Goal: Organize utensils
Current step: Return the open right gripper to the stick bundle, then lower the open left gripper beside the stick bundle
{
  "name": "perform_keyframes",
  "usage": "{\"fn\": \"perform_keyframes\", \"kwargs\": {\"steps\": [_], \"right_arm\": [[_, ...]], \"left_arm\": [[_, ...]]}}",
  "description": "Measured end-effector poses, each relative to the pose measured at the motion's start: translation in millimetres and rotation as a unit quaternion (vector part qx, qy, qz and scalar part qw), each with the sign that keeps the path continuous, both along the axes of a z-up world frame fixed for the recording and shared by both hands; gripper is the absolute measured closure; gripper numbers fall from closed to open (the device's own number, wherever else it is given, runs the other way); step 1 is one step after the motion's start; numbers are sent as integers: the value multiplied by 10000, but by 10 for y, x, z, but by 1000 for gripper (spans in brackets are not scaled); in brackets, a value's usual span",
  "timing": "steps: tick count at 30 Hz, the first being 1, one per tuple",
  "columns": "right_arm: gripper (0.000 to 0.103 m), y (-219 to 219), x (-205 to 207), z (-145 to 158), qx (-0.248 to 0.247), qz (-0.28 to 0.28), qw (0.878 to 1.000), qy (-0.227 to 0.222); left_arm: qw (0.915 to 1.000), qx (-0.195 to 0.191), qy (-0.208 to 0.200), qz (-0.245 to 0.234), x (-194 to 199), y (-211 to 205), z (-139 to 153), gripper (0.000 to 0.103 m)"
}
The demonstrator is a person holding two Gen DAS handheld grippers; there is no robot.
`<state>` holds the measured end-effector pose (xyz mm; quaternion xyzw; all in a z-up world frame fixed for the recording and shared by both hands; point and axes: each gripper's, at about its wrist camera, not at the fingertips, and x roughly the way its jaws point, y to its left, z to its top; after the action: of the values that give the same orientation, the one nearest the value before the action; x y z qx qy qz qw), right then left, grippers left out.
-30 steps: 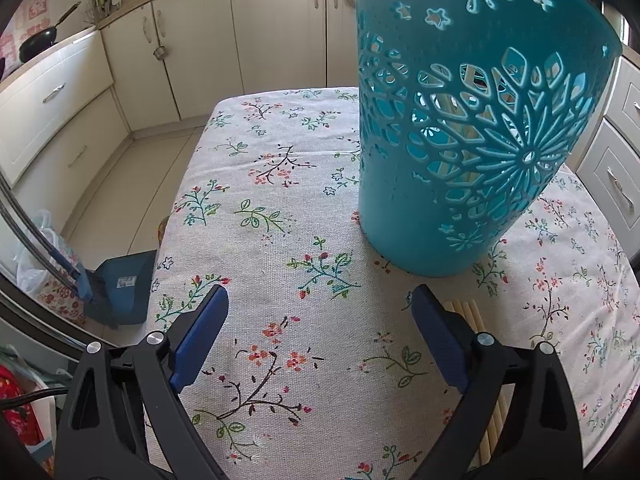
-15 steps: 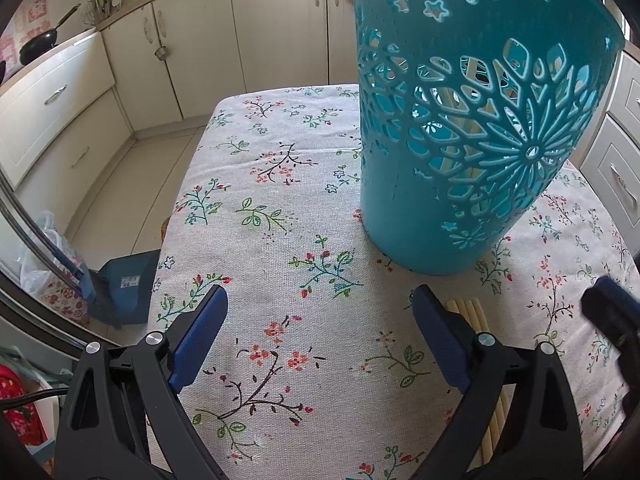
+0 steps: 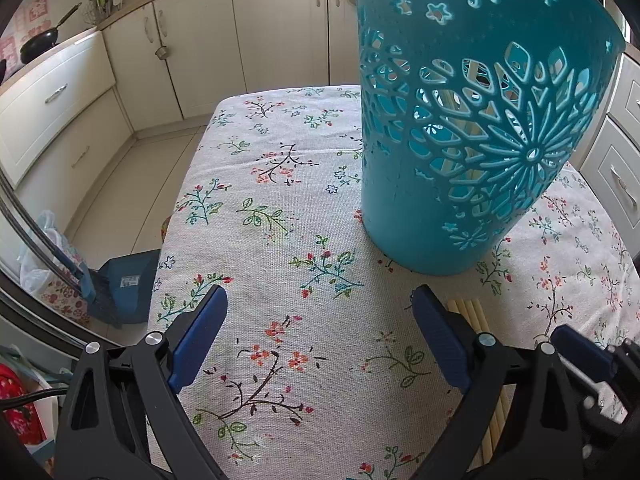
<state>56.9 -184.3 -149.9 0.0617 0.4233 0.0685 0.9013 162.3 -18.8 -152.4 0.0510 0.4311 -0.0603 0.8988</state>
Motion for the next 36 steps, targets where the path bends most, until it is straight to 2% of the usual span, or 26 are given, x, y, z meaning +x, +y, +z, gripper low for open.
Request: {"fn": "perform_keyframes", "kwargs": {"steps": [7, 14, 18, 33, 36], "right_arm": [[74, 81, -7, -70, -85, 184, 9997, 156], [71, 116, -36, -73, -141, 251, 9995, 132], [71, 110, -47, -55, -7, 309, 9995, 107], [71, 177, -52, -77, -407, 342, 9985, 99], [77, 192, -62, -72, -564, 321, 9978, 115]], "left_arm": [[10000, 3, 0, 1, -2, 0, 1, 13], [10000, 3, 0, 1, -1, -2, 0, 13], [10000, -4, -2, 8, -2, 0, 0, 13], [10000, -26, -18, 43, 1, 14, 4, 13], [9999, -153, -24, -61, -20, 25, 21, 13]]}}
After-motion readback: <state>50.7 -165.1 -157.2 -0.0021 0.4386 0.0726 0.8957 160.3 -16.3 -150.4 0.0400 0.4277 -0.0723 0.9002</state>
